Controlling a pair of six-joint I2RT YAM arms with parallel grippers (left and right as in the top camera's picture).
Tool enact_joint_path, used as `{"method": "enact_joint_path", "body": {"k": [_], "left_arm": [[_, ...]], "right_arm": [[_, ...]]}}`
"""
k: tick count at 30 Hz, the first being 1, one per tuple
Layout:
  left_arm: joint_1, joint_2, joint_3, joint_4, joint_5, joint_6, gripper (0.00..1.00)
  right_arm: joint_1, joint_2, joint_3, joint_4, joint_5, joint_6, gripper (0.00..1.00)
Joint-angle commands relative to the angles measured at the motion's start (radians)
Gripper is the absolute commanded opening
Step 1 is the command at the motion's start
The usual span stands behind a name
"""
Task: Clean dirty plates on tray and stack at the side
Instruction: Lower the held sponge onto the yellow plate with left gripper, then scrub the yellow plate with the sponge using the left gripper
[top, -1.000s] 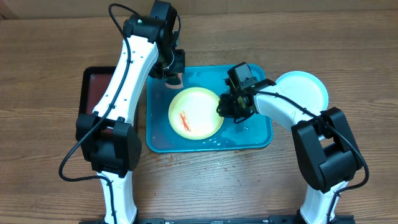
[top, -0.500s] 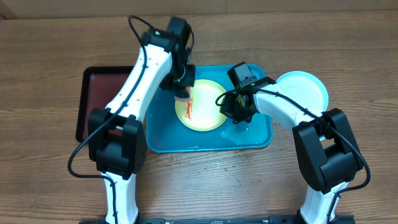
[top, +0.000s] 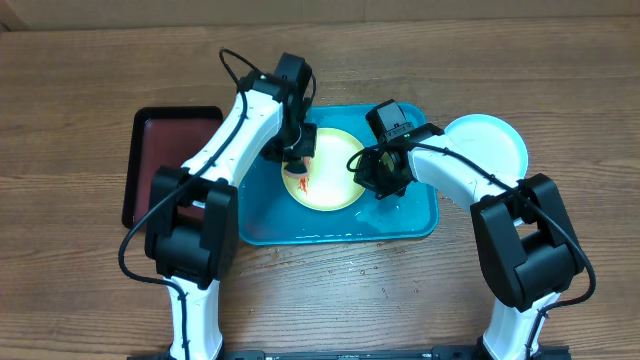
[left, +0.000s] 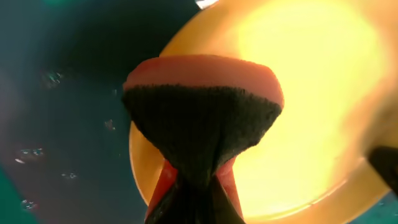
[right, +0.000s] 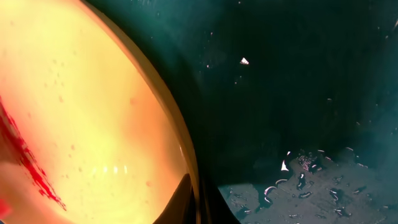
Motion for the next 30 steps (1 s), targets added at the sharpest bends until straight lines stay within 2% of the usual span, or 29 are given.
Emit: {"method": "enact_joint_path", "body": {"k": [1,9,11,16,18,21,23,30], "left_arm": [[-0.003,-0.006,-0.08,0.031,-0.006,0.016,0.04],[-0.003,-0.006,-0.148,0.075,0.034,0.023,0.04],[-0.003,-0.006,-0.148,0.084,0.116,0.073,0.04],[-0.003,-0.006,-0.148,0.095,0.466,0.303,0.04],[-0.003,-0.006,-0.148,0.107,0.491,0.312,0.04],[-0.003,-0.006,-0.148,0.148,0.441,0.279,0.04],[-0.003,-0.006,-0.148,0.19,0.35,0.204,0.04],[-0.003,-0.006,-0.148,0.311,-0.145,-0.054,0.04]], "right_arm": [[0.012,0.03,-0.045,-0.018,0.093,-0.034,0.04],[0.012,0.03,-0.045,-0.012,0.093,-0.034,0.04],[0.012,0.03,-0.045,-0.012,0.093,-0.034,0.04],[0.013,0.03,-0.045,-0.012,0.093,-0.034,0.04],[0.013,0.03,-0.045,-0.011,0.093,-0.034,0.04],[0.013,0.03,-0.045,-0.012,0.093,-0.034,0.04],[0.013,0.03,-0.045,-0.012,0.093,-0.034,0.04],[0.013,0.03,-0.045,-0.012,0.093,-0.042,0.04]]}}
